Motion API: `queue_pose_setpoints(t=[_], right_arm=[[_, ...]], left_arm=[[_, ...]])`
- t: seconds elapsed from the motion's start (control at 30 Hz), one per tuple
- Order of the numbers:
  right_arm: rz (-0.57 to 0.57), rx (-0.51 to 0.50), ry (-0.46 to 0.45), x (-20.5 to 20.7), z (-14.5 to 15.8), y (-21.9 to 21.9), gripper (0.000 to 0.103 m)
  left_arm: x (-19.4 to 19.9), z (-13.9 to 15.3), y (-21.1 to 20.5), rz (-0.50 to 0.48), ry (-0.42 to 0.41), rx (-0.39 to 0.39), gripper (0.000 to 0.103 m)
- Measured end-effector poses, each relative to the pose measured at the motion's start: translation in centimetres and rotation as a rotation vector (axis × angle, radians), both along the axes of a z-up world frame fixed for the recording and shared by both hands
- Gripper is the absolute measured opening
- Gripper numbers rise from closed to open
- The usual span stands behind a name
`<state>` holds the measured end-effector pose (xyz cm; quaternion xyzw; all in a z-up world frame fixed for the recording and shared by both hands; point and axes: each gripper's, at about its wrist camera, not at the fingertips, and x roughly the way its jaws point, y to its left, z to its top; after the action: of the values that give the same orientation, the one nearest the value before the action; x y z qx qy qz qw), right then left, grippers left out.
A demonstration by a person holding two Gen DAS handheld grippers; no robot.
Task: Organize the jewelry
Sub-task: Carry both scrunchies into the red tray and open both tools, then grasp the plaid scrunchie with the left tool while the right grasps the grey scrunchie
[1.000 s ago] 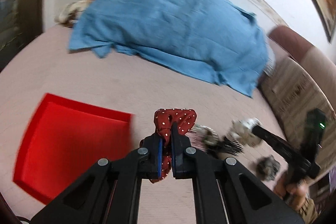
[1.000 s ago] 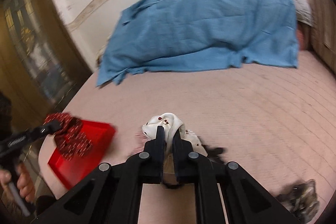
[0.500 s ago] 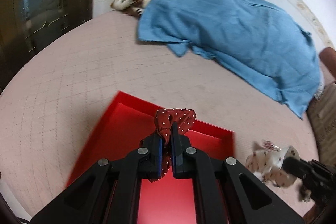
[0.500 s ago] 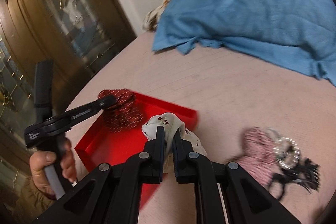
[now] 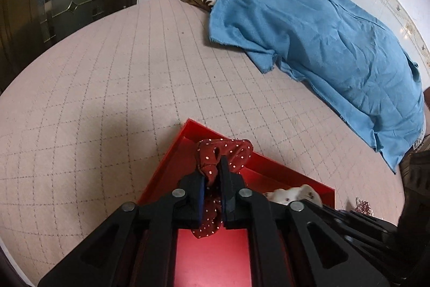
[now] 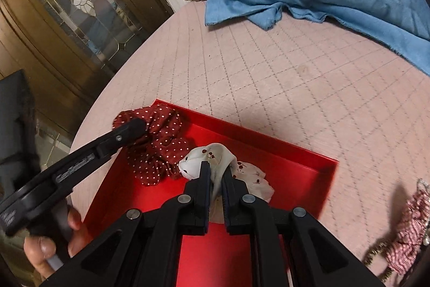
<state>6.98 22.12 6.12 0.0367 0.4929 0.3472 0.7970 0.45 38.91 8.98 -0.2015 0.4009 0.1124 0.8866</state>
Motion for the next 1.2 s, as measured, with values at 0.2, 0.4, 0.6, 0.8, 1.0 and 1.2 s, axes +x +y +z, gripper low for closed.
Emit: queue_pose_setpoints(t=[0.2,0.4,0.6,0.8,1.0,1.2], right_arm=[[-0.025,0.004,-0.014,-0.3,0.7,-0.4,0.038],[-0.056,0.031,-0.037,-1.1,2.4,-2.4,0.044],[-0.094,0.032,-0.079,-3.1,4.0,-7.9,0.049],[-0.223,0.011,-0.124,-5.4,5.2,-18.7,0.055],[-0.426,-0.017,-0.136,-7.9,5.2,-30.7,0.06],[-0.591,-0.053,-0.142,-10.6,4.2,-39.7,0.06]], left_arm=[[-1.4,1.3,0.2,0.013,-0.076,0.009,0.05],[-2.1,1.8,-0.2,0.008,-0.092,0.016,0.057],[-2.9,2.2,-1.5,0.0,-0.097,0.048,0.057],[-4.2,2.8,-4.5,-0.058,-0.12,0.073,0.057],[-5.0,3.2,-9.7,-0.166,-0.103,0.122,0.057],[-5.6,4.5,-15.8,-0.288,-0.102,0.129,0.057]])
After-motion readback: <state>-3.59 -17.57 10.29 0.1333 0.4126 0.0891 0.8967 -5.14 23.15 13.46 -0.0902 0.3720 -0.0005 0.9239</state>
